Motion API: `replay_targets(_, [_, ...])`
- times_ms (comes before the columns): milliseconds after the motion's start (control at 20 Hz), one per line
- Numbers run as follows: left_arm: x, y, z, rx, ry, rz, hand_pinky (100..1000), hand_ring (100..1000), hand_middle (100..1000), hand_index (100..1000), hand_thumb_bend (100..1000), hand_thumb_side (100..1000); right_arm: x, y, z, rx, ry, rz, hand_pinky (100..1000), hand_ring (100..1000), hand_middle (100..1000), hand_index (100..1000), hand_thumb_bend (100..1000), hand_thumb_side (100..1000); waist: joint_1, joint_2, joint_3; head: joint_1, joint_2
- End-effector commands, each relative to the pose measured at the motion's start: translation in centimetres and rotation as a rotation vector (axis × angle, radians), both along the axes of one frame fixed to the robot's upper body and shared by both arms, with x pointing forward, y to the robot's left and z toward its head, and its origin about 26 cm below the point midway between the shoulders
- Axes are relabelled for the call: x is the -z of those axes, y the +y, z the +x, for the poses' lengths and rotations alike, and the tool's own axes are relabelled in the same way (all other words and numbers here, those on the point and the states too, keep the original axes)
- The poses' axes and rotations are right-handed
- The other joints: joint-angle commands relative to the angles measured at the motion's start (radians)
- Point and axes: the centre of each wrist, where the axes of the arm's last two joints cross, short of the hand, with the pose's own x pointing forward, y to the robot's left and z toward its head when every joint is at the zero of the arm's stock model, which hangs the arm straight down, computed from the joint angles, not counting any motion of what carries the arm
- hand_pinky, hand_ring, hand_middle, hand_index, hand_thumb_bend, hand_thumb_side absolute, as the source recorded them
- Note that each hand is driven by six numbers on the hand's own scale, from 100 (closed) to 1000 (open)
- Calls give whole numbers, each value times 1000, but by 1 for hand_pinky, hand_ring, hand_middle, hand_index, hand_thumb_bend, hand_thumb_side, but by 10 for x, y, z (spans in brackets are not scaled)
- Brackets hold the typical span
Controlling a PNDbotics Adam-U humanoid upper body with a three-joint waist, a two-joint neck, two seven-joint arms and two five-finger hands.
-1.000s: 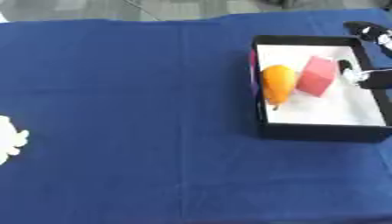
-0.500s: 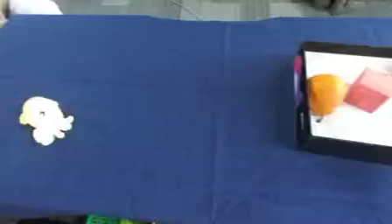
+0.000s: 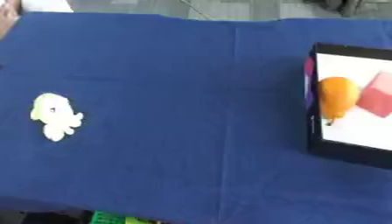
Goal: Pick up the objects with one hand, pass them to the other hand, and then place them into the box on the other side of the table.
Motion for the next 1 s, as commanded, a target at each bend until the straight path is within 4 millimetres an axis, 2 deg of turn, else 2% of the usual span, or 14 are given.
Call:
replay_targets(50, [-4, 2, 5, 72, 57, 71, 914, 901, 767, 866, 799, 346, -17, 2, -3, -7, -32, -10, 1000, 1000, 1000, 1000, 100, 314, 1, -26, -2, -14, 4])
replay_targets(250, [6, -3, 12, 100, 98, 109, 911, 902, 767, 868, 824, 358, -18, 3, -2, -17, -30, 12, 1000, 1000, 1000, 1000, 100, 327, 2, -25, -7, -33, 1])
replay_targets(300, [8, -5, 13, 111, 100, 121, 910, 901, 767, 869, 827, 356, -18, 4, -2, -18, -27, 25, 1000, 1000, 1000, 1000, 100, 355, 2, -24, -8, -38, 0])
replay_targets(400, [10, -12, 15, 142, 87, 134, 899, 896, 767, 900, 844, 351, -17, 4, -1, -18, -16, 76, 1000, 1000, 1000, 1000, 100, 538, 3, -23, -9, -47, 2])
replay_targets(450, [11, -15, 16, 154, 68, 136, 899, 896, 767, 900, 844, 351, -18, 3, -1, -20, -12, 100, 1000, 1000, 1000, 1000, 100, 538, 3, -23, -10, -49, 4])
replay_targets(500, [9, -18, 16, 164, 31, 120, 897, 895, 767, 912, 847, 321, -20, 3, -2, -24, -10, 121, 1000, 1000, 1000, 1000, 100, 602, 3, -24, -11, -50, 6])
replay_targets(650, [6, -28, 19, 196, -66, 66, 908, 895, 753, 852, 820, 304, -33, 0, -4, -58, -4, 157, 1000, 1000, 1000, 1000, 100, 605, 3, -25, -14, -47, 17])
replay_targets(900, [9, -36, 29, 242, -12, 94, 935, 911, 772, 871, 814, 381, -53, -16, -7, -51, -3, 205, 1000, 1000, 1000, 1000, 100, 607, 1, -29, -17, -38, 38])
replay_targets(1000, [11, -36, 31, 254, 19, 94, 942, 917, 777, 882, 791, 323, -54, -22, -7, -39, 2, 206, 1000, 1000, 1000, 1000, 100, 609, -1, -29, -18, -37, 39])
